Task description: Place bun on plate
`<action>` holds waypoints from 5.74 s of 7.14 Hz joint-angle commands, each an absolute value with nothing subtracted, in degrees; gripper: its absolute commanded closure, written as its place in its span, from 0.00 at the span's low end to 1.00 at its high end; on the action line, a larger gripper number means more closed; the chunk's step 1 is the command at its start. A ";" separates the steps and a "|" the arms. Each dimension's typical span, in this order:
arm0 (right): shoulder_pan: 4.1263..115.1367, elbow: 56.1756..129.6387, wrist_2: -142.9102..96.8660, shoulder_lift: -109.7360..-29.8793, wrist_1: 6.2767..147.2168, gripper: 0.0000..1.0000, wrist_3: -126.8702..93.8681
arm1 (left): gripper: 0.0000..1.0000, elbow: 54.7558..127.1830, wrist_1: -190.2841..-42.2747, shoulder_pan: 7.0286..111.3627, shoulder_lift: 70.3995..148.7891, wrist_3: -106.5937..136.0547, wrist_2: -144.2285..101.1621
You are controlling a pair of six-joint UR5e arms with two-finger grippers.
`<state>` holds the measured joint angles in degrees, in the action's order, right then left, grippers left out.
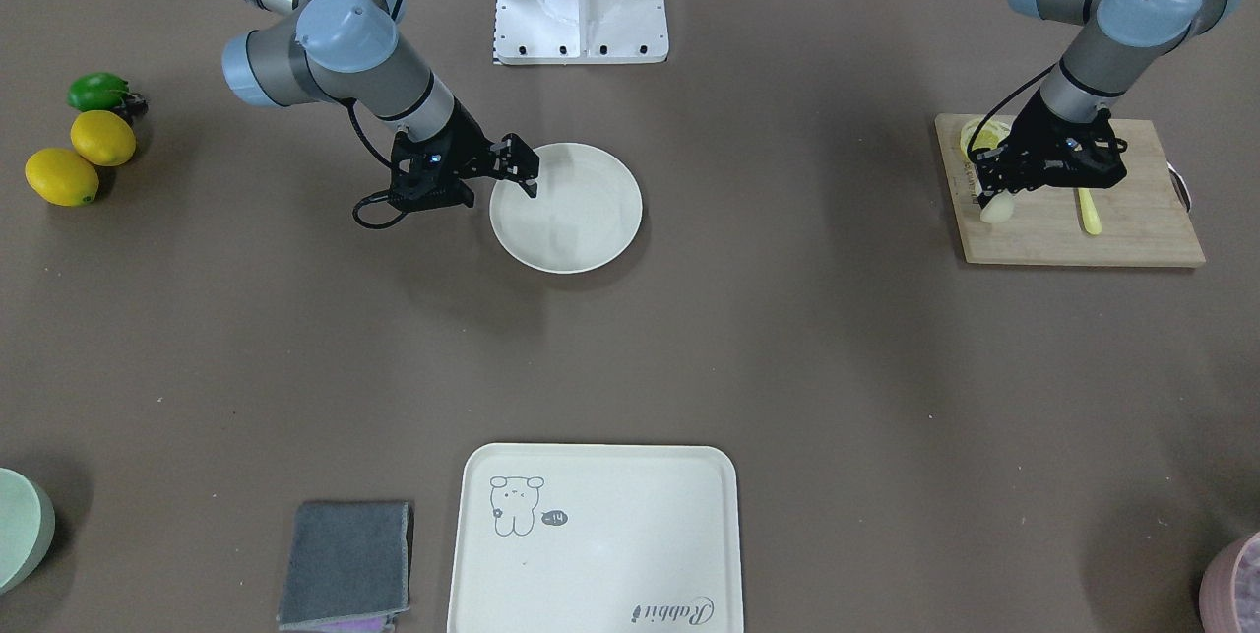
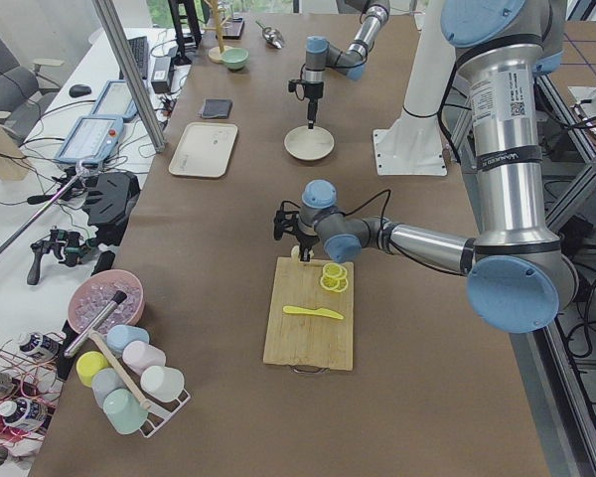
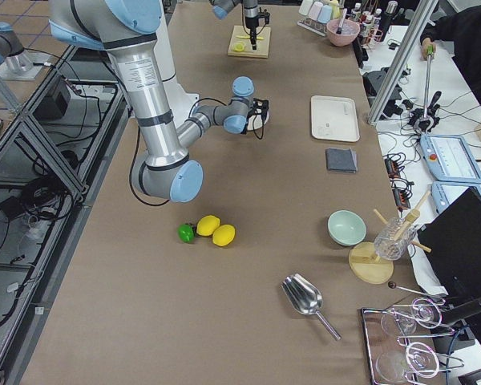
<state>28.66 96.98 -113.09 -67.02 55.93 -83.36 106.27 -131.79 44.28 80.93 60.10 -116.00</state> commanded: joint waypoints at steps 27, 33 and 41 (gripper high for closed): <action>72.05 95.54 -137.81 -97.03 57.30 0.00 -35.60 | 0.03 113.07 -83.85 34.73 121.96 60.74 -102.51; 86.20 95.98 -137.20 -96.15 73.79 0.00 -9.80 | 0.03 104.83 -83.85 79.48 95.71 -2.22 -131.43; 92.90 97.99 -136.93 -91.67 92.02 0.00 7.91 | 0.02 99.85 -83.85 89.12 87.10 -5.54 -134.30</action>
<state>92.91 96.96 -136.98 -91.59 90.92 7.18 100.35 -83.75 89.10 87.31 -5.61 -134.27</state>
